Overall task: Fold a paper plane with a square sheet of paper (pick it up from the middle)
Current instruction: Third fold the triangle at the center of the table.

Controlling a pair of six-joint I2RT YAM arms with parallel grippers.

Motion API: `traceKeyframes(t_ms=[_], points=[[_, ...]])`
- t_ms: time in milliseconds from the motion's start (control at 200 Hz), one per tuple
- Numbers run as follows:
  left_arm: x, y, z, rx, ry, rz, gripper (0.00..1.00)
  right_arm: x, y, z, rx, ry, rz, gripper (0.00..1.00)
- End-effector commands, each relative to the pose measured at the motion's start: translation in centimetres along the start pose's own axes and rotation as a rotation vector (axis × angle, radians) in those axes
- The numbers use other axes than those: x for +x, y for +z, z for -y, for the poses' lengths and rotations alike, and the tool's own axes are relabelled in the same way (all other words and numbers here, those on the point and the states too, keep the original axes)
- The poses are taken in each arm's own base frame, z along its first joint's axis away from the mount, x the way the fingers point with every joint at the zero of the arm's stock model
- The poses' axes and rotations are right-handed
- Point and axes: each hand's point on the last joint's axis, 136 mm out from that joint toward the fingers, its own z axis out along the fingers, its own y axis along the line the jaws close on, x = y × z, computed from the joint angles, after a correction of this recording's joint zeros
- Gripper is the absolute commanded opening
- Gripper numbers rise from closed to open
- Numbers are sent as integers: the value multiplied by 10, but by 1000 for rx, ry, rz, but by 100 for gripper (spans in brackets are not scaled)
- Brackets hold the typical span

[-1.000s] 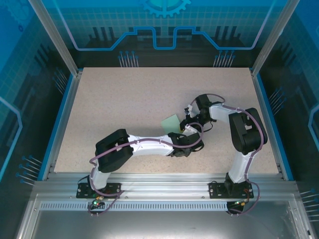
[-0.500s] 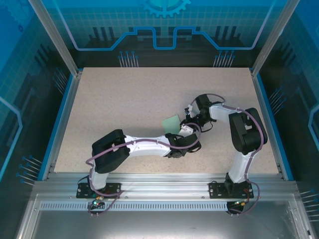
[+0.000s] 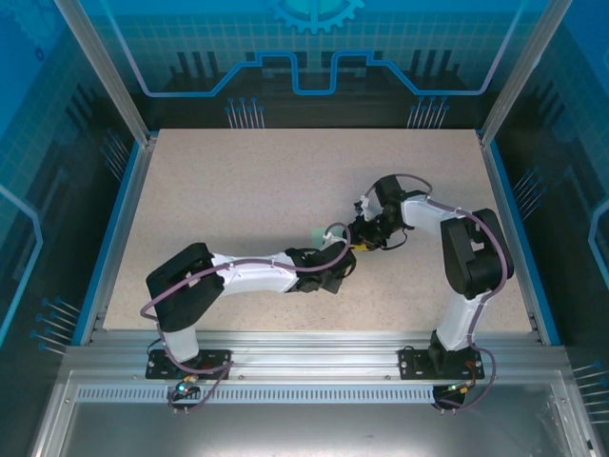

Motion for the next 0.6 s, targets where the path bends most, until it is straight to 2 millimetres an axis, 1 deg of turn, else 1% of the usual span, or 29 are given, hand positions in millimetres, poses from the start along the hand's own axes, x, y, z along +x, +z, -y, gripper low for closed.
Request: traceKeyframes(t_ms=[0,130,260,350,475,595], points=[[-2,-8,17,149,-18,-7,0,-14,-14,-11,16,-34,42,28],[0,-8,11,182,-39,-23,0,-19,0,-21,34,-76,11,22],[0,-9,6,203,-48,-32,0,-29,17,-21,64,-92,-17,19],[1,-9,3,221,-57,-42,0,-32,27,-20,95,-112,-45,17],[1,-9,4,243,-53,-53,0,-27,42,-8,161,-124,-93,16],[0,-8,-1,253,-62,-60,0,-22,50,5,218,-129,-119,15]])
